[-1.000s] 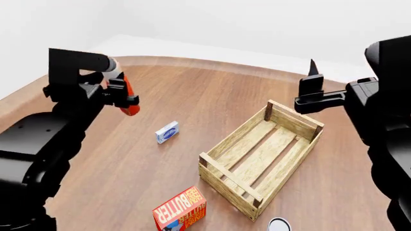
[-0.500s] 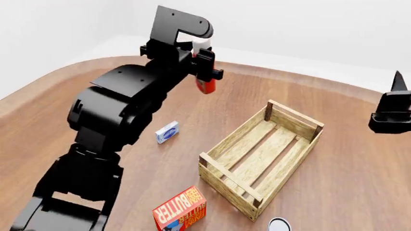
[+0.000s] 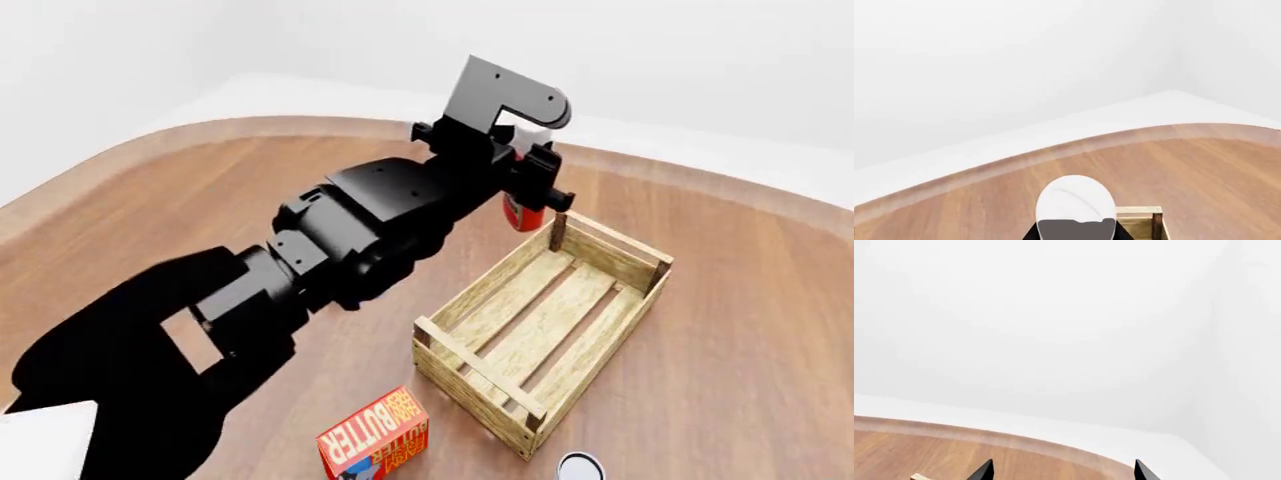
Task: Pick up the ketchup, and put it in the wooden tray.
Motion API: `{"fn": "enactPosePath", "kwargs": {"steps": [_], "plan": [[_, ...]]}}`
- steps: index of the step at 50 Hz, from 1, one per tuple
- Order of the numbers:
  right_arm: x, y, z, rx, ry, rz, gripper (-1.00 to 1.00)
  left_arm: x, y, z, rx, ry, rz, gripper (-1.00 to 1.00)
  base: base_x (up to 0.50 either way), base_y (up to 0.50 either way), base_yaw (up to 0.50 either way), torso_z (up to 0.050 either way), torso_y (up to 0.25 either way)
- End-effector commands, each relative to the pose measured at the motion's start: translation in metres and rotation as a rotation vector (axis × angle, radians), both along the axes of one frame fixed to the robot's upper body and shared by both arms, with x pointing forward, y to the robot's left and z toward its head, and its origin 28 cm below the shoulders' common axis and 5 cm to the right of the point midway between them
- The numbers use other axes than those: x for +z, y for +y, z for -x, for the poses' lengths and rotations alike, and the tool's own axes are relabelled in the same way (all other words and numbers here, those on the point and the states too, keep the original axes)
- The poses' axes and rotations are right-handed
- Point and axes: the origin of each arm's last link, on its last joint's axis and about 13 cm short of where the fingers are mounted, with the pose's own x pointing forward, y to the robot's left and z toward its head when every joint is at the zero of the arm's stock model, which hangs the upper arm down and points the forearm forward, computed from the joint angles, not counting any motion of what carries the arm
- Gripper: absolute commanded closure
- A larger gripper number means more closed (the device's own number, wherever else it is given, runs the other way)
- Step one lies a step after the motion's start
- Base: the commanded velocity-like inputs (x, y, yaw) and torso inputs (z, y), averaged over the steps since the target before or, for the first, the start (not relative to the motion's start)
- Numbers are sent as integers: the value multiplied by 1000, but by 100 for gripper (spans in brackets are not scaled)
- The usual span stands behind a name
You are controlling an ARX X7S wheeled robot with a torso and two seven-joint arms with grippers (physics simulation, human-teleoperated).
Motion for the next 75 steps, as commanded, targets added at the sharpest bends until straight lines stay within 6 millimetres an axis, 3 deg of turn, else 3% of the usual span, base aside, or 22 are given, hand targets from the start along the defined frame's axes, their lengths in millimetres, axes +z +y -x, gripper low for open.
{"fn": "enactPosePath", "kwargs": {"steps": [1, 17, 30, 50, 63, 75], "plan": [[-6, -12, 0, -38, -3, 6, -100, -8, 2, -4, 44, -8, 2, 100, 0, 0, 0, 0, 0], [-24, -31, -24, -66, 11, -1, -100, -19, -4, 3, 13, -8, -23, 100, 1, 0, 0, 0, -34], [-31, -40, -23, -88, 20, -12, -100, -18, -10, 9, -5, 18, 4, 100, 0, 0, 0, 0, -99], [-14, -57, -17, -109, 22, -15, -100, -13, -18, 16, -1, 45, 38, 100, -1, 0, 0, 0, -100], [2, -66, -1, -124, 23, -20, -100, -10, -29, 29, -41, 48, 36, 100, 0, 0, 0, 0, -103], [7, -66, 1, -130, 26, -21, -100, -17, -23, 22, -30, 38, 18, 100, -1, 0, 0, 0, -104]]}}
